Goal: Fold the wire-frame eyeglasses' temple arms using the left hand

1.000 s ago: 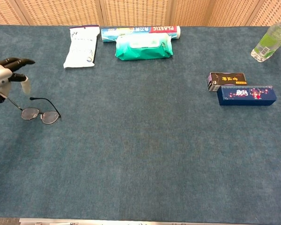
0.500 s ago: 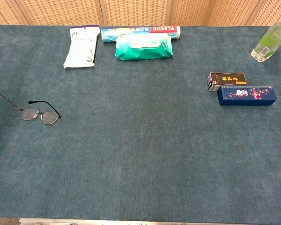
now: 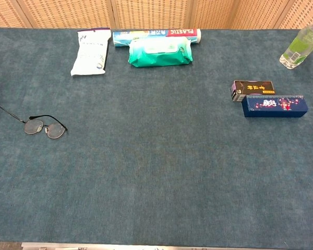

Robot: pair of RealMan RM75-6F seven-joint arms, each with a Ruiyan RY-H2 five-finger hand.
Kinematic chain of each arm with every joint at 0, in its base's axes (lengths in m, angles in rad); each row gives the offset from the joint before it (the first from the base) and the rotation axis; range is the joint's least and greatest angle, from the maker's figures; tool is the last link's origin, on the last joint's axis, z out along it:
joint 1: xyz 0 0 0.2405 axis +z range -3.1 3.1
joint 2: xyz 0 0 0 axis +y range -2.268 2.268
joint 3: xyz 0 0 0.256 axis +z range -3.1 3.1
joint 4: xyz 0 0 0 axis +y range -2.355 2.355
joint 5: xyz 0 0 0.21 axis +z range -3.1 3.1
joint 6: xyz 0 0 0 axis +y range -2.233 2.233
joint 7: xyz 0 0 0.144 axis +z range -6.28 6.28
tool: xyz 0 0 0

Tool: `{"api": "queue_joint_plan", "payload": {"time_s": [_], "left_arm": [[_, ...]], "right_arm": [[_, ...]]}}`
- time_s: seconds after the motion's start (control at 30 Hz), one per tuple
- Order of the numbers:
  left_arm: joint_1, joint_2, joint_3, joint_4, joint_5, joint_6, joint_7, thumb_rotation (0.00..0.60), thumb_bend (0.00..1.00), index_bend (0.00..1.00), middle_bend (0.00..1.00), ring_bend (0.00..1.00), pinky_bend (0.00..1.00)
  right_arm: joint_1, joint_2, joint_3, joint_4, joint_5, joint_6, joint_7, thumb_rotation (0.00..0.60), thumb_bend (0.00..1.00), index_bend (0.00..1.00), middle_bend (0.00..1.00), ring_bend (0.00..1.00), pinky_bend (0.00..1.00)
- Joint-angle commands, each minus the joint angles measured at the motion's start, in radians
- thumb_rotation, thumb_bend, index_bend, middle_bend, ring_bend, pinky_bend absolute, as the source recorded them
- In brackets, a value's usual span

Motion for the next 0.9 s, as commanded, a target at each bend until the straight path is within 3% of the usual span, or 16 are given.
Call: {"api": "queue_joint_plan", "payload": {"time_s": [0.03, 0.4, 0.9], "left_arm": [[0.016, -0.050, -0.002, 0.073, 0.025, -0.011, -0.087, 0.600, 0.23, 0.11, 0.00, 0.01, 0.19], [0.016, -0.130, -0.005, 0.171, 0.066, -0.049, -0.177, 0.600, 0.23, 0.11, 0.00, 0.01, 0.19], [-0.001, -0.150, -0.016, 0.112, 0.101, -0.078, -0.181, 0.600, 0.23, 0.11, 0.00, 0.01, 0.19]], "right_arm": [[0.001, -0.001, -0.001, 0.000, 0.000, -0.003, -0.002, 0.600, 0.36, 0.52, 0.43, 0.26, 0.39], [0.000, 0.000, 0.001, 0.000, 0.001, -0.001, 0.002, 0.600, 0.36, 0.52, 0.43, 0.26, 0.39], [-0.001, 0.006, 0.004, -0.002, 0.005, 0.003, 0.012, 0.600, 0.36, 0.52, 0.43, 0.26, 0.39]]}}
